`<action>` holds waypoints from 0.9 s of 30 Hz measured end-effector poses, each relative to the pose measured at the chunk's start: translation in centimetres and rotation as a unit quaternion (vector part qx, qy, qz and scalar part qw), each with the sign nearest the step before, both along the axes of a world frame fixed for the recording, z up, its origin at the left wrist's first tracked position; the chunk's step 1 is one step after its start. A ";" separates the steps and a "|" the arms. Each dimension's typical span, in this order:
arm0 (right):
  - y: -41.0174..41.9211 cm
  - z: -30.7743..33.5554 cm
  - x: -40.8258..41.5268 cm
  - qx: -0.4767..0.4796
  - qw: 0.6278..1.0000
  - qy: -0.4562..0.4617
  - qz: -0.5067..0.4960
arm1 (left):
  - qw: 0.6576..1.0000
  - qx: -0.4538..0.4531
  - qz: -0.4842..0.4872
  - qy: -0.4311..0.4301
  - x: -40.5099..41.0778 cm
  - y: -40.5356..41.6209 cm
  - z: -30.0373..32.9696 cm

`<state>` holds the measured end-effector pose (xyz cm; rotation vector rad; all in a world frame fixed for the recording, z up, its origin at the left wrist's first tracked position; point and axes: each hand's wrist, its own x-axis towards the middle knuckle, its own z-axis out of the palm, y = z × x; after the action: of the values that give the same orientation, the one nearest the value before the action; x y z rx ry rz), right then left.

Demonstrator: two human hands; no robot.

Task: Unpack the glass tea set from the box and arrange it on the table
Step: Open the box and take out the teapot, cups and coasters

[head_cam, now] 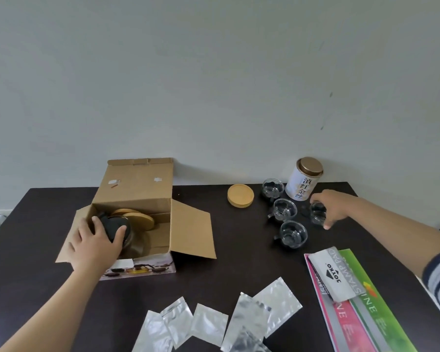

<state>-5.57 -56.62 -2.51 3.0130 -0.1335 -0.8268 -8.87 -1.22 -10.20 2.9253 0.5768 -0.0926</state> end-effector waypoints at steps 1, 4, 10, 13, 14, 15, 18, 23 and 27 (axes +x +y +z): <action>-0.8 -0.5 0.1 0.001 1.000 0.000 -0.005 | 1.000 -0.005 0.006 0.001 0.0 -0.2 0.0; -2.4 -2.2 0.5 0.004 1.000 -0.006 -0.010 | 1.000 -0.004 0.019 0.002 -0.1 -0.5 -0.2; -3.7 -5.2 1.2 0.031 0.999 -0.007 -0.004 | 0.999 0.005 0.036 -0.005 -0.2 -0.7 -0.4; -4.0 -6.2 1.3 0.041 0.999 -0.006 -0.005 | 0.999 0.014 0.046 -0.005 -0.2 -0.8 -0.7; -4.1 -6.4 1.4 0.045 0.999 -0.010 -0.006 | 0.999 0.018 0.048 -0.005 -0.1 -0.8 -0.7; -4.2 -6.5 1.4 0.049 0.999 -0.013 -0.008 | 0.999 0.021 0.050 -0.005 -0.1 -0.8 -0.8; -4.6 -6.7 1.4 0.047 0.999 -0.010 -0.004 | 0.998 0.023 0.051 -0.007 -0.1 -0.9 -0.8; -3.8 -6.0 2.1 0.010 1.000 0.009 -0.002 | 0.998 0.018 0.053 -0.012 -0.2 -1.1 -0.5; -0.6 -4.2 3.5 -0.035 0.998 -0.056 0.013 | 0.998 0.013 0.051 -0.019 -0.3 -1.2 -0.4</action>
<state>-2.07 -57.18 -6.68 2.9881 -0.1226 -0.6374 -9.20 -2.41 -10.61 2.9084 0.7252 -0.0189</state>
